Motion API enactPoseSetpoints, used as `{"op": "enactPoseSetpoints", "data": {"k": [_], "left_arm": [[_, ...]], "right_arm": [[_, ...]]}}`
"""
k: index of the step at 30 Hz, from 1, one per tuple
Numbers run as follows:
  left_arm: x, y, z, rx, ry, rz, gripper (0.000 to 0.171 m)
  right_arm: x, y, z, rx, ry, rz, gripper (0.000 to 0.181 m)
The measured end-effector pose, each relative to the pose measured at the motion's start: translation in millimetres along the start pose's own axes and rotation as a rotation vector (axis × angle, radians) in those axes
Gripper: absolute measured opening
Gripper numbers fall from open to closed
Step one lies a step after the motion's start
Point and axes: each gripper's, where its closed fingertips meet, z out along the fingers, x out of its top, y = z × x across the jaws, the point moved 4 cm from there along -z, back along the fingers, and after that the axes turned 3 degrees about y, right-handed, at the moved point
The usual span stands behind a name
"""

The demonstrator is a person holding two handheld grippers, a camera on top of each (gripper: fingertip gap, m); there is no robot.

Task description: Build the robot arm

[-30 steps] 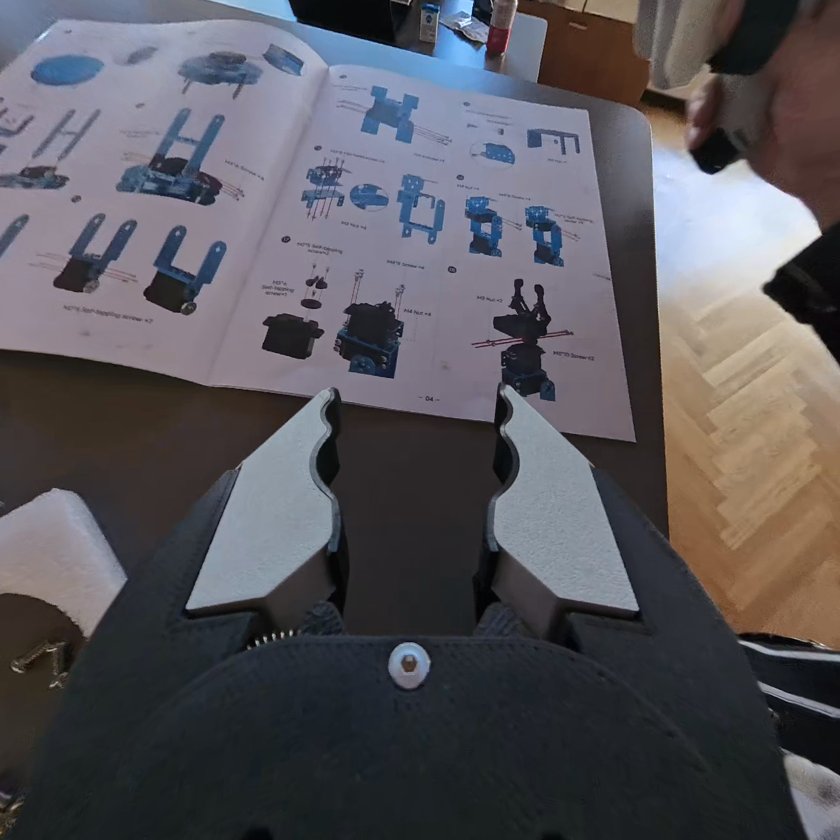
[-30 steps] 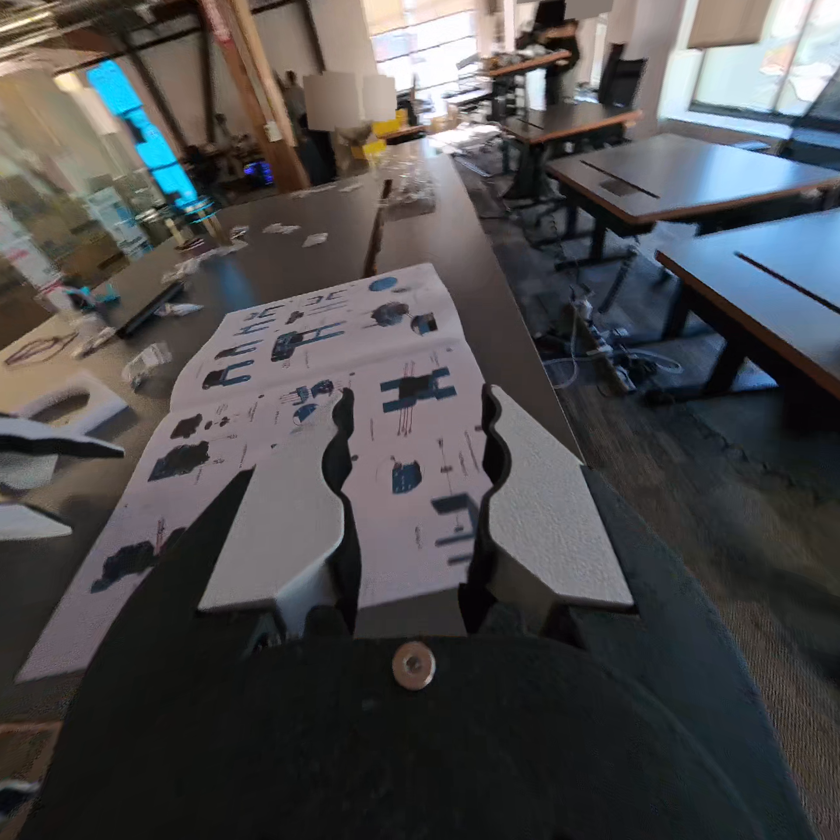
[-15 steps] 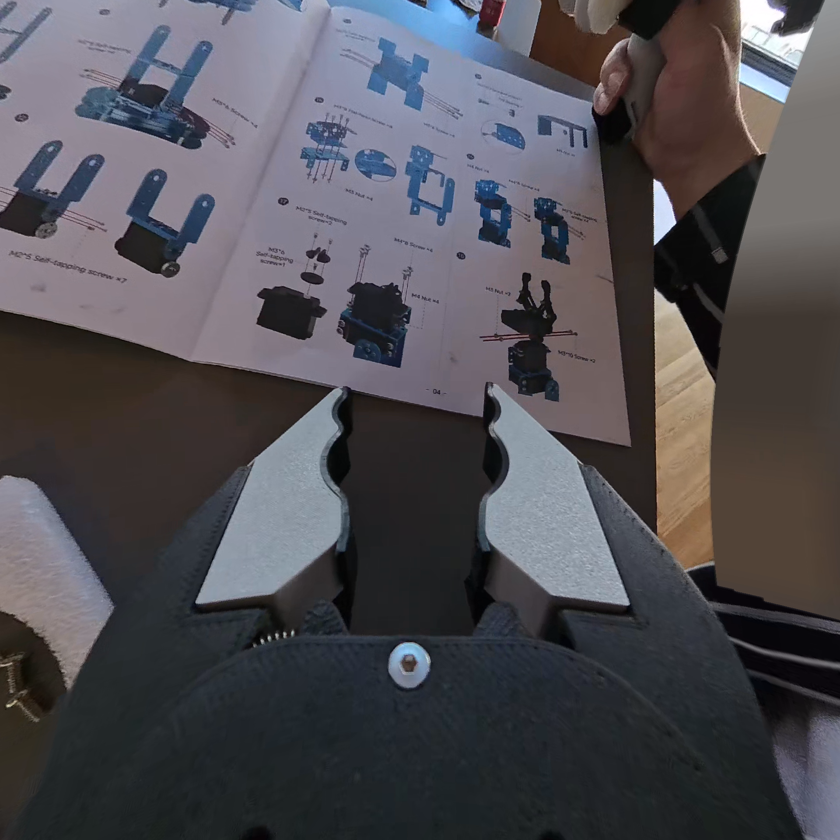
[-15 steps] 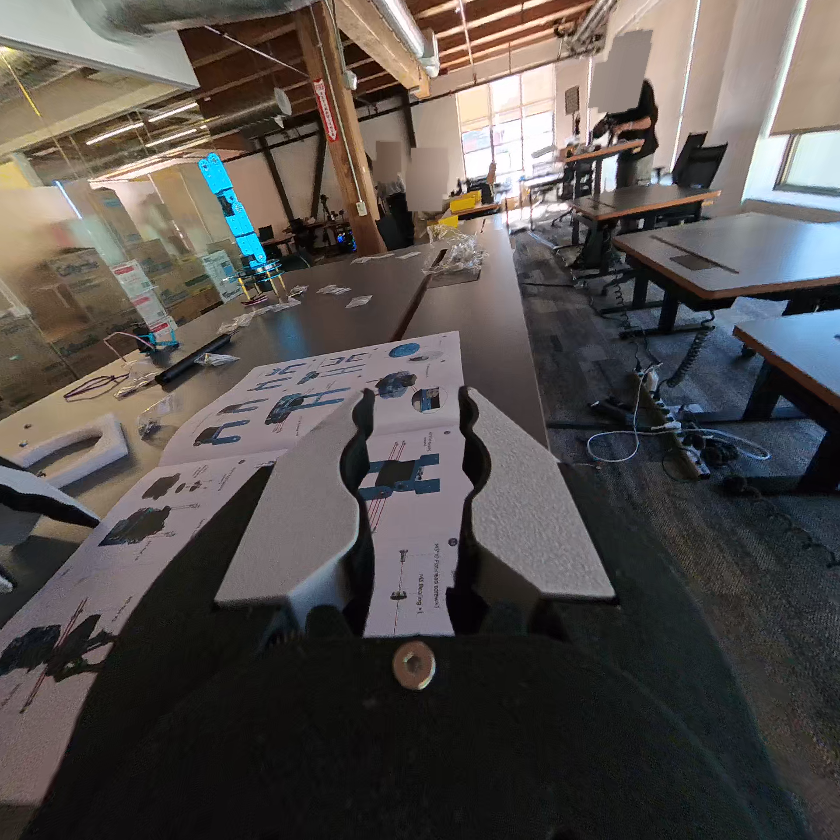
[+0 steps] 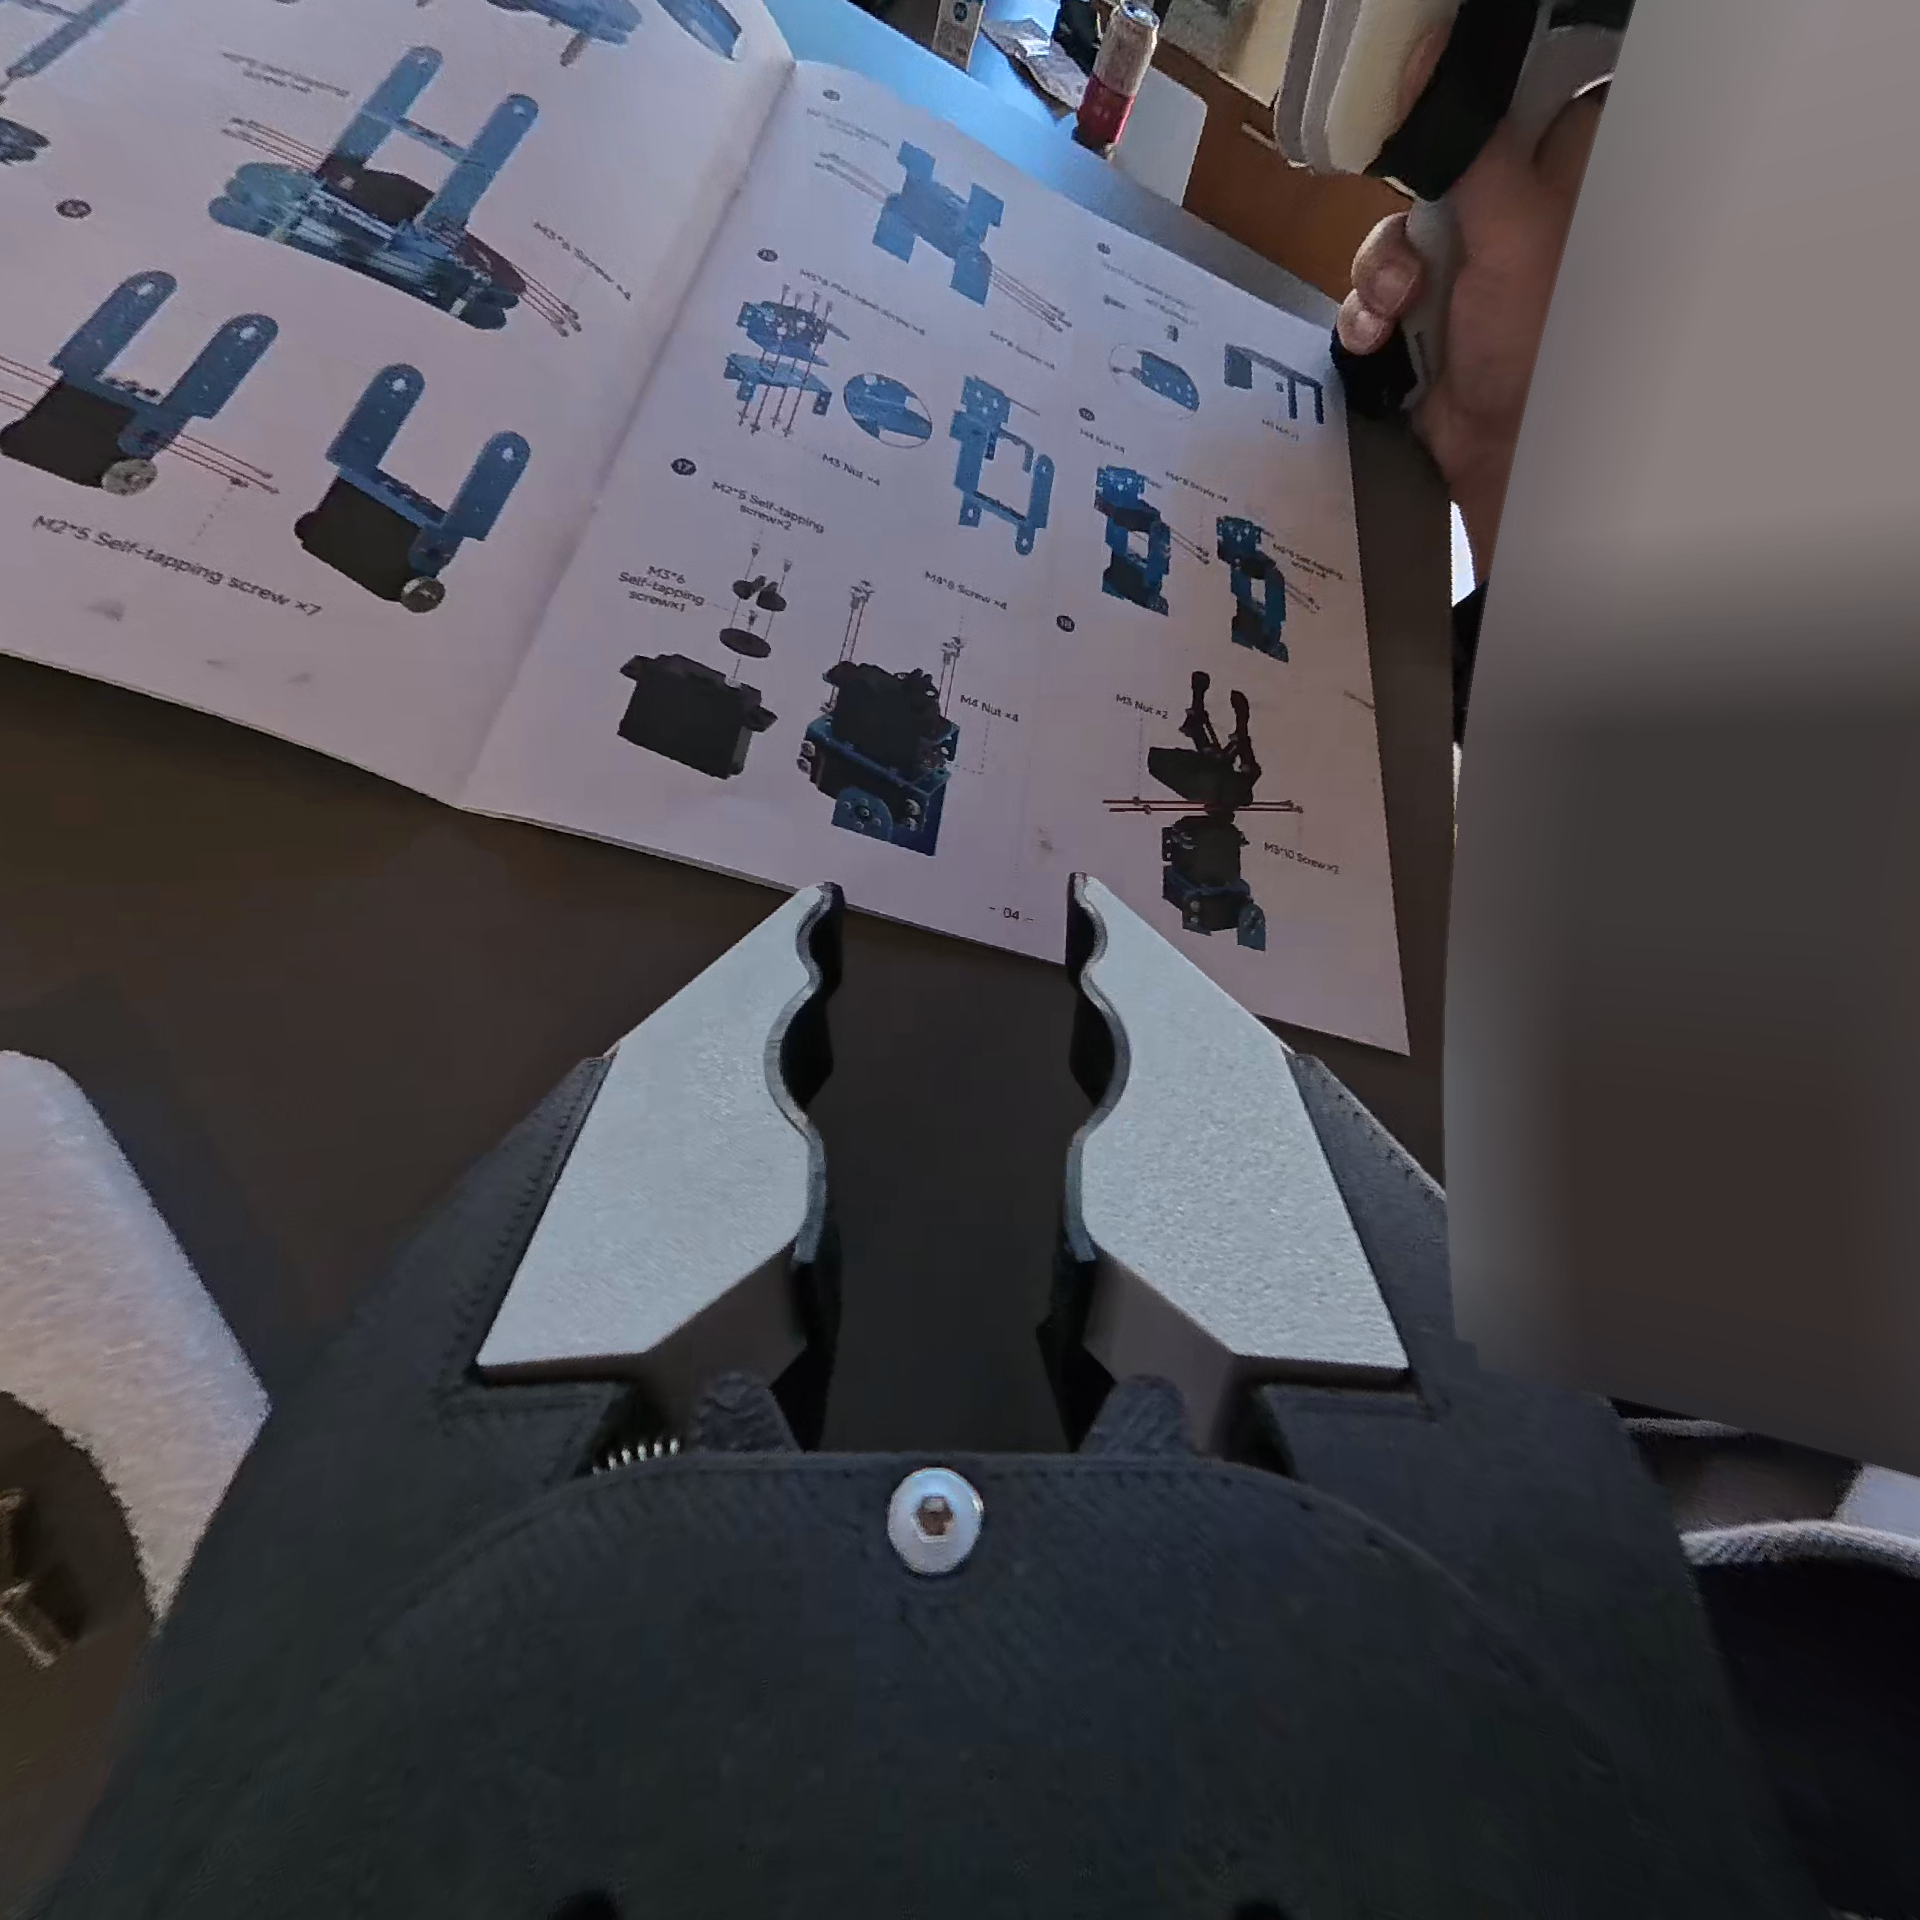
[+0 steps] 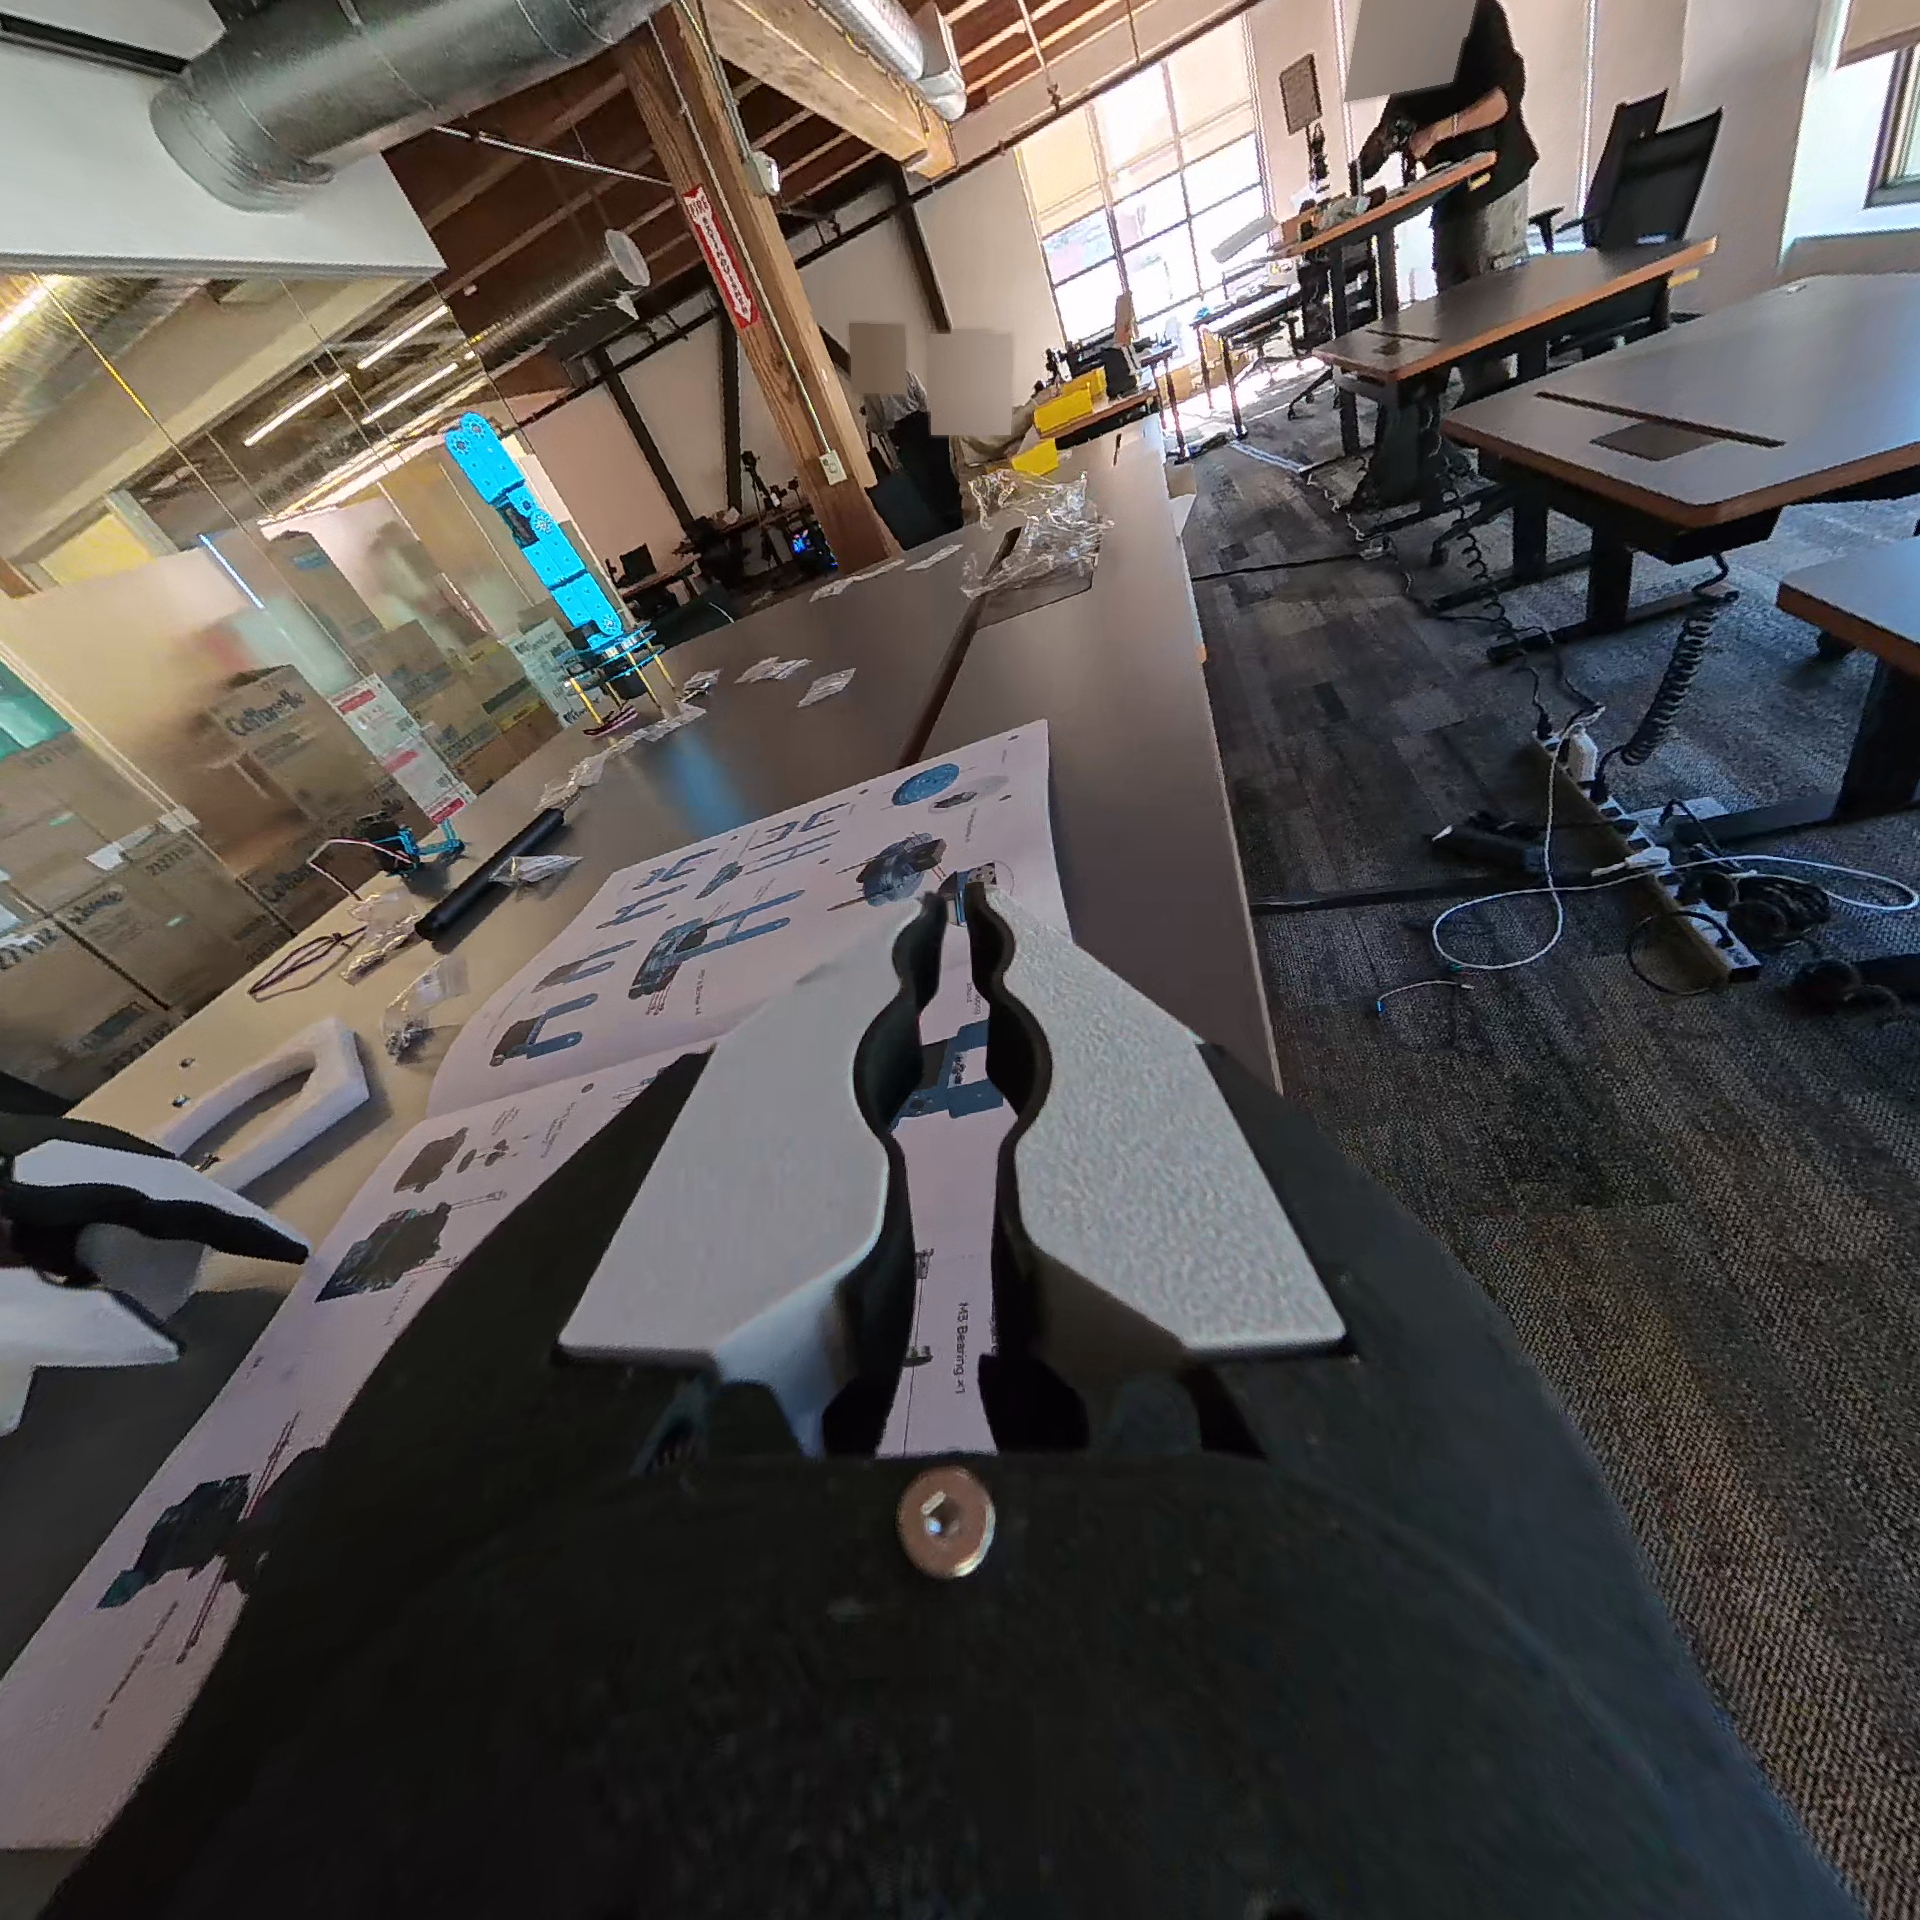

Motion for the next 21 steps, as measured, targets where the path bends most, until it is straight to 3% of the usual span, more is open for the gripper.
{"op": "enactPoseSetpoints", "data": {"k": [21], "left_arm": [[-1.4, 1.7, 1.1, 0.005, -0.013, 0.027, 0.04]], "right_arm": [[1.7, 2.7, -2.2, -0.016, 0.022, 0.007, 0.002]]}}
